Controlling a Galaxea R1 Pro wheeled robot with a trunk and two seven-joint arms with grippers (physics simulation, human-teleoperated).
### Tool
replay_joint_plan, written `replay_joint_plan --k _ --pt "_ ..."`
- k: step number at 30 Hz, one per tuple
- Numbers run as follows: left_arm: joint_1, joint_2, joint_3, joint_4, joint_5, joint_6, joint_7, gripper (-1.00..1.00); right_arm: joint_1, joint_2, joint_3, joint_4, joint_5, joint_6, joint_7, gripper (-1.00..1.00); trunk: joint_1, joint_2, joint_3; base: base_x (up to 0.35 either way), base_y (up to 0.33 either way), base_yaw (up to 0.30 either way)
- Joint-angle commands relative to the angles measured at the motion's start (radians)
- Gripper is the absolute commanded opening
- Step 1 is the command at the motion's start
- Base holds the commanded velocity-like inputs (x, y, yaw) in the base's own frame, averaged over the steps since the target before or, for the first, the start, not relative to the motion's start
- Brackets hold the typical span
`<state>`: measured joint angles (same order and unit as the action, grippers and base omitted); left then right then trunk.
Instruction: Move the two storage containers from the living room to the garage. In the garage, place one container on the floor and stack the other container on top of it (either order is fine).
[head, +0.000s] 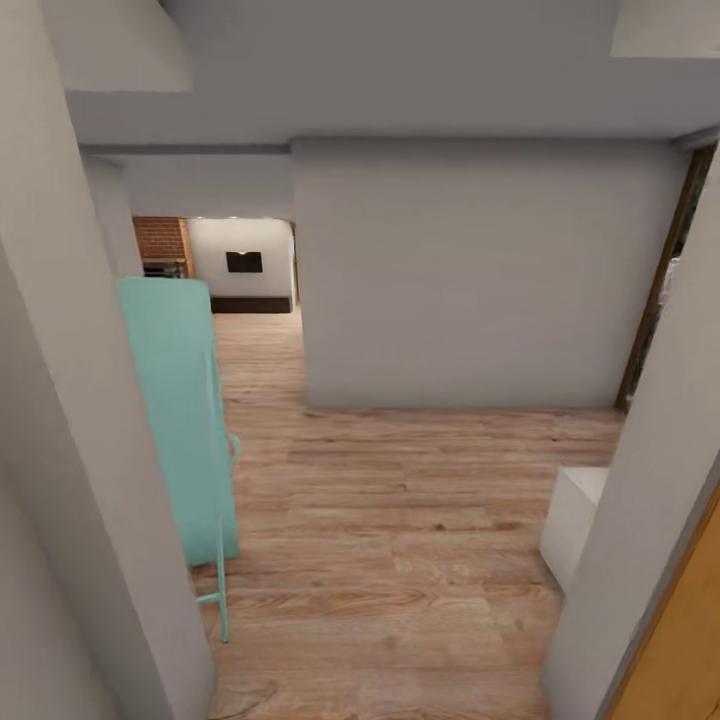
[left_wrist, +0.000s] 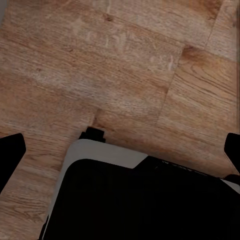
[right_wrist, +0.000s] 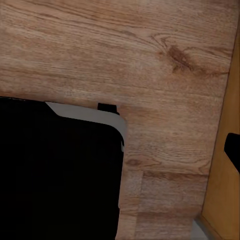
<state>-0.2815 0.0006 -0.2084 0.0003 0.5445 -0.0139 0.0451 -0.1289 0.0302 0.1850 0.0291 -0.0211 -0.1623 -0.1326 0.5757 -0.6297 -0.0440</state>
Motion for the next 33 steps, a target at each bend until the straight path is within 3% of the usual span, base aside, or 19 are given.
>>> replay_joint_plan --k 1,16,33 --pt "-0.001 -0.001 -0.009 0.000 0.008 -0.001 0.002 1.00 -0.002 0.001 0.007 0.003 -0.002 -0.005 -0.004 1.00 0.001 -0.001 -0.002 0.324 0.000 0.000" --pt "-0.001 -0.002 -0.009 0.000 0.008 0.000 0.002 1.00 -0.001 0.001 0.007 0.003 -0.002 -0.005 -0.004 1.00 0.001 -0.001 -0.002 0.324 -0.008 0.000" --pt "-0.001 -0.002 -0.009 0.000 0.007 0.000 0.002 1.00 -0.002 0.001 0.007 0.003 -0.002 -0.005 -0.004 1.00 0.001 -0.001 -0.002 0.316 -0.104 0.000"
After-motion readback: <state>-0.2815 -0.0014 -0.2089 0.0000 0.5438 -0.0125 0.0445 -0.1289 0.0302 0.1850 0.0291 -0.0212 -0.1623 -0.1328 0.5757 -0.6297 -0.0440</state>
